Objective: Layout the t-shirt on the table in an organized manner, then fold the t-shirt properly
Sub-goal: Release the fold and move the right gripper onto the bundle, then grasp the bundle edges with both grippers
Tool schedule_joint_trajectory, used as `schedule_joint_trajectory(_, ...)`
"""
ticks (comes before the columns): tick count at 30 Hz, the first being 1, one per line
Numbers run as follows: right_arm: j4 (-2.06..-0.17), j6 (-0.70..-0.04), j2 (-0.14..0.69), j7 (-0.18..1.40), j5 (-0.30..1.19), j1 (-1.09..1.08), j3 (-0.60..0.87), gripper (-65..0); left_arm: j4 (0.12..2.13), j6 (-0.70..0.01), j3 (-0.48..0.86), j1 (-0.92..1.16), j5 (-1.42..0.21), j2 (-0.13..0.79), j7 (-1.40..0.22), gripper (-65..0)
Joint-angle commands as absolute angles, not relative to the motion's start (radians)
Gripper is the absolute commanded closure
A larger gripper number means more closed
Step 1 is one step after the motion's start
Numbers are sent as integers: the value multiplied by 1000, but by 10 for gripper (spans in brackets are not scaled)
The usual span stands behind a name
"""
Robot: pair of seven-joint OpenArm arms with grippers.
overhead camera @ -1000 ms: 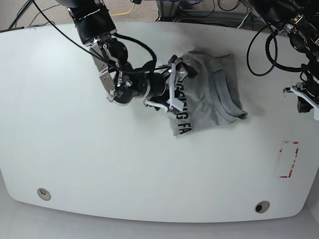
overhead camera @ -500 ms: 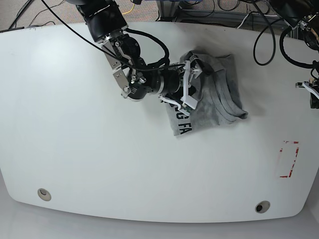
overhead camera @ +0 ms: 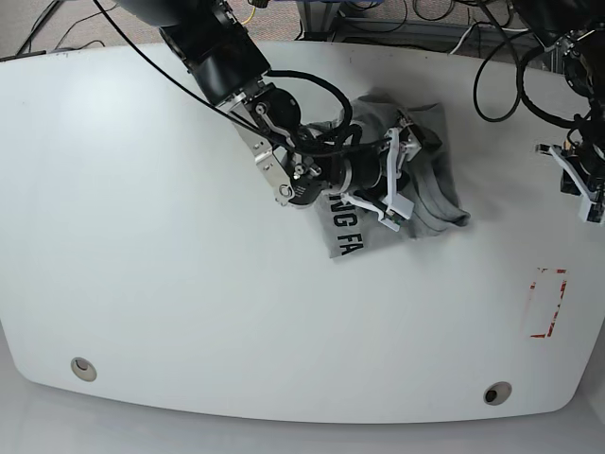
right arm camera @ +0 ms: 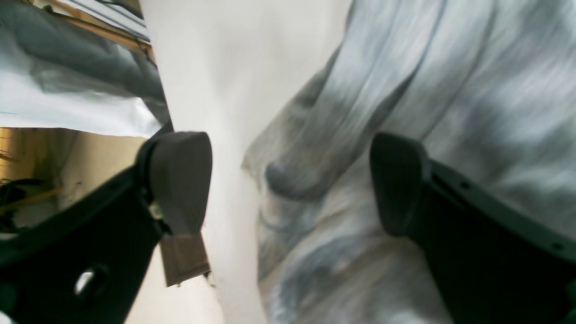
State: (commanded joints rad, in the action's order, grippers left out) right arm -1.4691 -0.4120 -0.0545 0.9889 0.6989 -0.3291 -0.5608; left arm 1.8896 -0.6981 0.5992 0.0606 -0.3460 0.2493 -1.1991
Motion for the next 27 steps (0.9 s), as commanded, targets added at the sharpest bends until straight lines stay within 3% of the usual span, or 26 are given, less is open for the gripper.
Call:
schedule_joint_trajectory(6, -1468, -418, 21, 989, 699, -427, -509, -525, 1902, -698, 464, 67, -346, 124, -1214, -69)
schedule_joint_trajectory(10, -1463, -423, 79, 986, 699, -478, -501, -523, 1902, -698, 460, 64, -346, 39, -1280, -69)
schedule_joint_trajectory(18, -1426, -501, 151, 940, 697, -513, -501, -350, 1893, -698, 458, 117, -343, -90, -1320, -69)
schedule_joint_trajectory(27, -1257, -615, 148, 769, 601, -478, -504, -189, 1782, -698, 458, 159, -340, -93, -1317, -68)
